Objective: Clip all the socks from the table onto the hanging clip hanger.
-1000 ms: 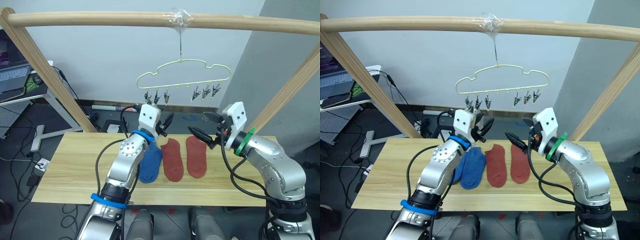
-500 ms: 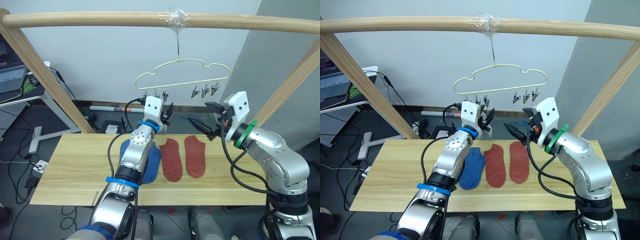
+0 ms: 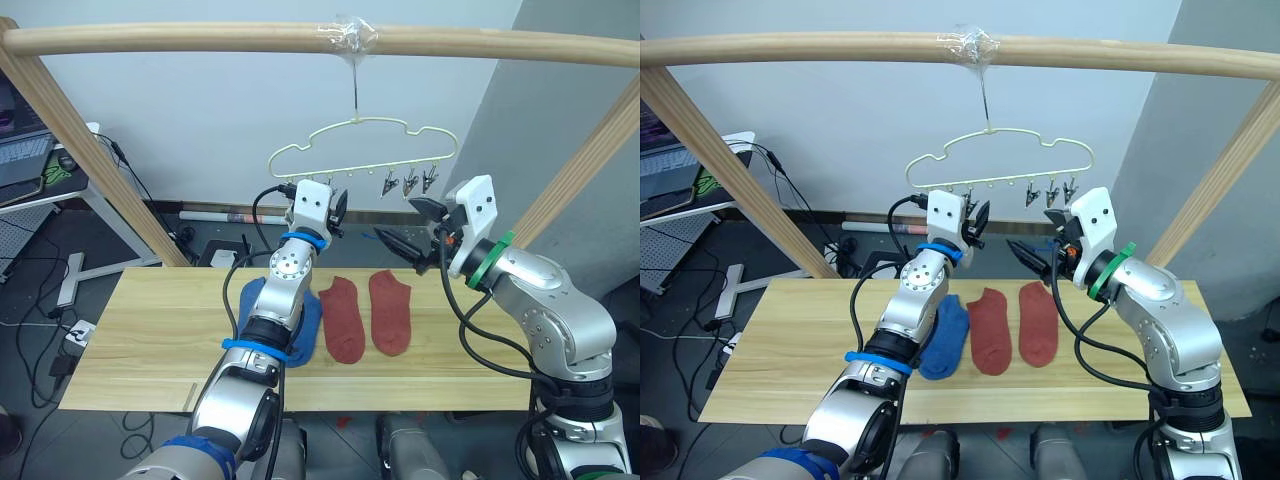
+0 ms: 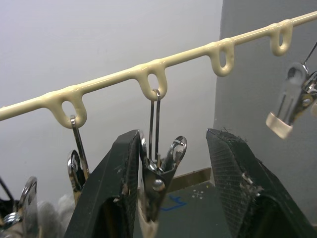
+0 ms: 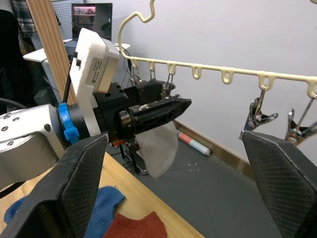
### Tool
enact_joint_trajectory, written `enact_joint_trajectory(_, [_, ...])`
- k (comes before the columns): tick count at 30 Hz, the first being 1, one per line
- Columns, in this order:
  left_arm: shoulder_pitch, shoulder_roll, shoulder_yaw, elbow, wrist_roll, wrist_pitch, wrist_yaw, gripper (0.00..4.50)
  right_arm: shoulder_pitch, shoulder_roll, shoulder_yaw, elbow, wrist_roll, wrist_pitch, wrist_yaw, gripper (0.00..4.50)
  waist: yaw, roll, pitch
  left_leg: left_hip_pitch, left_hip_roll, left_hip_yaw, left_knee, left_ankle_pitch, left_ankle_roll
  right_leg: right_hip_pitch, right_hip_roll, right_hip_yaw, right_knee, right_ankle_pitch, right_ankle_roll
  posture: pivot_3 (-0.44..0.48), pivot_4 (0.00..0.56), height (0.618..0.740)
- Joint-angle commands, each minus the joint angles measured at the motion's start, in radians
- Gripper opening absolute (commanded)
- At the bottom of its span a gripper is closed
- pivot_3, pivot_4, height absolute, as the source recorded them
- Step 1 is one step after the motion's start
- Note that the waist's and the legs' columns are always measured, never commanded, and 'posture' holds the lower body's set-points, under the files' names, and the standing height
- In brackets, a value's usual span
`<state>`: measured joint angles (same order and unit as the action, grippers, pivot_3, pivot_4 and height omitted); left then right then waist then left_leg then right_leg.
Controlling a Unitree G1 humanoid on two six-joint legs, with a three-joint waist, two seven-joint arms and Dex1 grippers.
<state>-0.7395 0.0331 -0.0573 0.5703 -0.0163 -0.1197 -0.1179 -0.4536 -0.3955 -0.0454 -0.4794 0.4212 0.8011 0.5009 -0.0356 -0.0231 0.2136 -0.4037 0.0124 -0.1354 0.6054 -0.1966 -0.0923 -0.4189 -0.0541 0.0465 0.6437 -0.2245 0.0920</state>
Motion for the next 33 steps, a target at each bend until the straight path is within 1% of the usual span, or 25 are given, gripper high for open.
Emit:
enact_joint_trajectory(1, [0.002,-0.002,0.007,-0.034,0.006,-0.023,0.001,2.15,-0.016,-0.016,-0.007,-0.022,0.011,-0.023,0.001,4.50,0.000,0.000,0.000,0.000,0.000,0.000,0.000,0.000,0.000,0.000,0.000,0.000,0.000,0.000,0.000,-0.056,0.167,0.740])
enact_joint_trajectory(6, [-0.006,-0.006,0.009,-0.012,0.007,-0.034,-0.001,2.15,-0.019,-0.023,-0.005,-0.023,0.016,-0.025,0.002,4.50,0.000,0.000,0.000,0.000,0.000,0.000,0.000,0.000,0.000,0.000,0.000,0.000,0.000,0.000,0.000,-0.060,0.158,0.740])
enact_joint_trajectory(18, [-0.079,0.000,0.022,0.106,0.021,-0.090,0.022,2.15,-0.020,-0.037,-0.009,-0.025,0.020,-0.026,0.005,4.50,-0.001,0.000,0.000,0.000,0.000,0.000,0.000,0.000,0.000,0.000,0.000,0.000,0.000,0.000,0.000,-0.072,0.143,0.740])
enact_joint_trajectory(21, [-0.088,-0.001,0.027,0.123,0.021,-0.104,0.019,1.56,-0.018,-0.039,-0.010,-0.029,0.021,-0.026,0.003,4.50,-0.001,0.000,0.000,0.000,0.000,0.000,0.000,0.000,0.000,0.000,0.000,0.000,0.000,0.000,0.000,-0.072,0.143,0.740])
enact_joint_trajectory(24, [-0.092,-0.007,0.030,0.131,0.015,-0.118,0.009,0.66,-0.018,-0.040,-0.009,-0.029,0.022,-0.025,0.003,4.50,-0.002,0.000,0.000,0.000,0.000,0.000,0.000,0.000,0.000,0.000,0.000,0.000,0.000,0.000,0.000,-0.074,0.141,0.740])
enact_joint_trajectory(26, [-0.093,-0.008,0.030,0.132,0.015,-0.123,0.007,0.27,-0.017,-0.041,-0.009,-0.031,0.023,-0.025,0.002,4.50,-0.002,0.000,0.000,0.000,0.000,0.000,0.000,0.000,0.000,0.000,0.000,0.000,0.000,0.000,0.000,-0.074,0.141,0.740])
enact_joint_trajectory(33, [-0.097,-0.005,0.034,0.134,0.015,-0.129,0.006,0.25,-0.016,-0.036,-0.002,-0.027,0.019,-0.030,-0.004,4.50,-0.004,0.000,0.000,0.000,0.000,0.000,0.000,0.000,0.000,0.000,0.000,0.000,0.000,0.000,0.001,-0.074,0.141,0.740])
